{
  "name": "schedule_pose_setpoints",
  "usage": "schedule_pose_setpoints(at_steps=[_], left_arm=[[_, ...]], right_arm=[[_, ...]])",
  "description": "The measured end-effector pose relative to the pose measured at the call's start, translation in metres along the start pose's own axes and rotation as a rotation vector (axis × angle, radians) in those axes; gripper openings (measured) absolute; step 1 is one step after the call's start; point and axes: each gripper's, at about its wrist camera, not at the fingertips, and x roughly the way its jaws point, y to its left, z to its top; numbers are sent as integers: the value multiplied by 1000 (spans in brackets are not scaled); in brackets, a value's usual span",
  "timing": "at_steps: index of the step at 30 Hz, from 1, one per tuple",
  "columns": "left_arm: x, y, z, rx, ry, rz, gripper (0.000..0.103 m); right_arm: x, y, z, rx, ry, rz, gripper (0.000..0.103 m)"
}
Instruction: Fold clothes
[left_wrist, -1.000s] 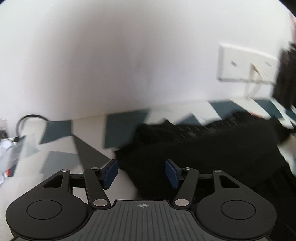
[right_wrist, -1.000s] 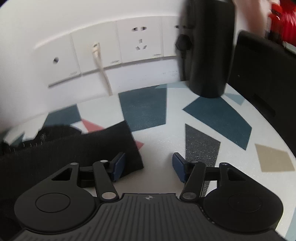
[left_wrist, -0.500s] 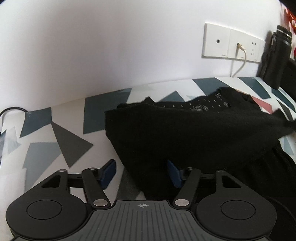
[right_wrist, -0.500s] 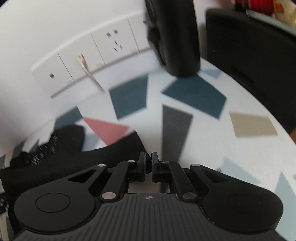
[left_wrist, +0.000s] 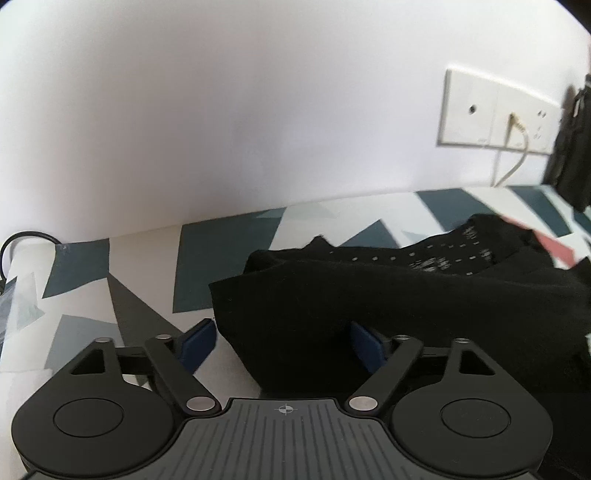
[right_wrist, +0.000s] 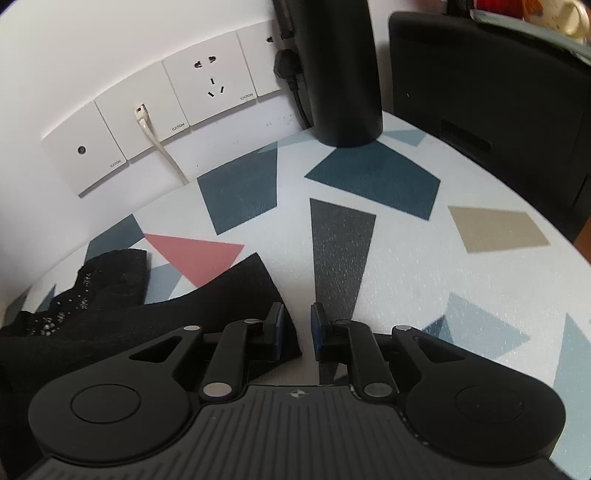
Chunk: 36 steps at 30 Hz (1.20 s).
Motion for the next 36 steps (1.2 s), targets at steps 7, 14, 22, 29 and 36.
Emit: schedule_pose_setpoints(at_steps=[7,14,22,29,36], left_arm=[[-5,7,-8,16,27,-9,84],[-6,10,-15,-17,36,-5,87],[-5,7,-21,-24,37,6,95],[-10,11,-16,-55,9,16,91],[-11,14,-6,-76,-29,36,87]], right_arm=[[9,18,10,-101,-55,-17,48],[22,29,22,-148,-118,-7,16],[31,34,32,-157,-163,-4,16],[13,19,19,-102,-175,-19,60],[9,13,-2,-76,-98,-45,41]])
